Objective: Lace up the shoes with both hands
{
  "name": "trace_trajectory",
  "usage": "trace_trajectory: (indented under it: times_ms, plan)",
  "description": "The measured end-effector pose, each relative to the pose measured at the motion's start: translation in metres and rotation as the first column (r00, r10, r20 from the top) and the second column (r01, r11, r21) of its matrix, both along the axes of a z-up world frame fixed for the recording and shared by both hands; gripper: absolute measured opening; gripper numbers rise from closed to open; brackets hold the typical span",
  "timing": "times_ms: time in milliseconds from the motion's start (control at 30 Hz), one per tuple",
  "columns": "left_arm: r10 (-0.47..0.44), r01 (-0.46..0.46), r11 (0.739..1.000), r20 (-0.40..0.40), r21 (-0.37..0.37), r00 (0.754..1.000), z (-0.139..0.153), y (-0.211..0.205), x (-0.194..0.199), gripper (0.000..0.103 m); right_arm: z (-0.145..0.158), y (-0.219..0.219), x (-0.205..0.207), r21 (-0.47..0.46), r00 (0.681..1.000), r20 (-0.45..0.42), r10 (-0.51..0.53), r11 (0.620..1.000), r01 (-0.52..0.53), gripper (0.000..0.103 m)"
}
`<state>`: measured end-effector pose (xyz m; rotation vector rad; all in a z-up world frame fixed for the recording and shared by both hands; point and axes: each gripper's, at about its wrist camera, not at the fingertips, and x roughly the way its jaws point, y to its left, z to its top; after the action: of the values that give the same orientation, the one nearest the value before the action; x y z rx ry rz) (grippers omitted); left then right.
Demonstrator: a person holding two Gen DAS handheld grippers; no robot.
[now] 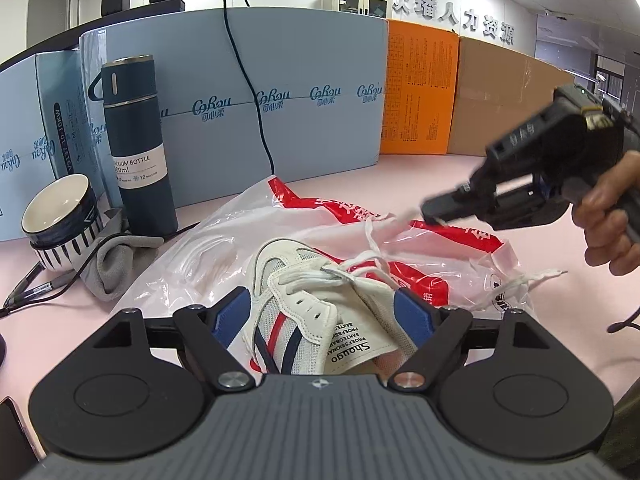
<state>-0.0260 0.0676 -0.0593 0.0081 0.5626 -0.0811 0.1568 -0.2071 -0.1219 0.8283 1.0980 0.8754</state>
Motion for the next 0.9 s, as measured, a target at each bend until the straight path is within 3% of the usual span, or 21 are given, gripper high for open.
trace_trajectory:
  times_ms: [100, 200, 233, 300, 333, 467, 533, 600, 667, 733, 800, 900]
  plan:
    - [0.001, -0.001, 1.0, -0.001, -0.003, 1.0, 0.0, 0.0, 0.001, 0.079, 0.007, 0.028, -0.001, 0.071, 0.999, -0.04, 0.014, 0.997, -0.011, 0.003]
    - [0.005, -0.005, 1.0, -0.006, -0.009, 1.0, -0.001, 0.001, 0.0, 0.08, 0.009, 0.063, 0.0, 0.084, 0.997, -0.052, 0.058, 0.995, -0.054, 0.007]
    - [0.007, -0.007, 1.0, -0.009, -0.008, 1.0, -0.001, 0.001, -0.001, 0.08, 0.006, 0.071, 0.003, 0.087, 0.995, -0.073, 0.069, 0.994, -0.063, 0.011]
    - [0.01, -0.01, 1.0, -0.02, 0.004, 1.0, -0.003, 0.002, -0.002, 0.08, 0.002, 0.083, 0.008, 0.089, 0.99, -0.106, 0.09, 0.993, -0.08, 0.034]
    - [0.01, -0.009, 1.0, -0.022, 0.008, 1.0, -0.003, 0.003, -0.003, 0.08, 0.005, 0.085, 0.009, 0.068, 0.99, -0.092, 0.108, 0.992, -0.102, 0.045]
    - [0.016, -0.016, 1.0, -0.026, 0.0, 1.0, -0.006, 0.007, -0.008, 0.08, 0.023, 0.085, 0.013, -0.004, 0.99, 0.0, 0.143, 0.99, -0.143, 0.046]
    - [0.025, -0.025, 1.0, -0.021, -0.013, 0.999, -0.006, 0.008, -0.008, 0.08, 0.036, 0.082, 0.015, -0.032, 0.979, 0.112, 0.169, 0.986, -0.166, 0.046]
    - [0.035, -0.035, 0.999, -0.014, -0.021, 0.999, -0.006, 0.009, -0.008, 0.08, 0.052, 0.083, 0.017, -0.097, 0.944, 0.242, 0.223, 0.974, -0.205, 0.046]
    - [0.037, -0.037, 0.999, -0.011, -0.031, 0.999, -0.007, 0.009, -0.007, 0.08, 0.066, 0.098, 0.01, -0.242, 0.852, 0.393, 0.346, 0.933, -0.268, 0.046]
    - [0.036, -0.037, 0.999, -0.015, -0.034, 0.999, -0.007, 0.008, -0.005, 0.08, 0.073, 0.118, 0.001, -0.393, 0.725, 0.484, 0.49, 0.862, -0.32, 0.046]
    - [0.036, -0.036, 0.999, -0.015, -0.033, 0.999, -0.008, 0.007, -0.006, 0.08, 0.075, 0.141, -0.005, -0.506, 0.601, 0.514, 0.612, 0.782, -0.363, 0.046]
    - [0.043, -0.044, 0.998, -0.014, -0.039, 0.999, -0.008, 0.007, -0.008, 0.08, 0.068, 0.179, -0.013, -0.67, 0.389, 0.5, 0.773, 0.631, -0.391, 0.046]
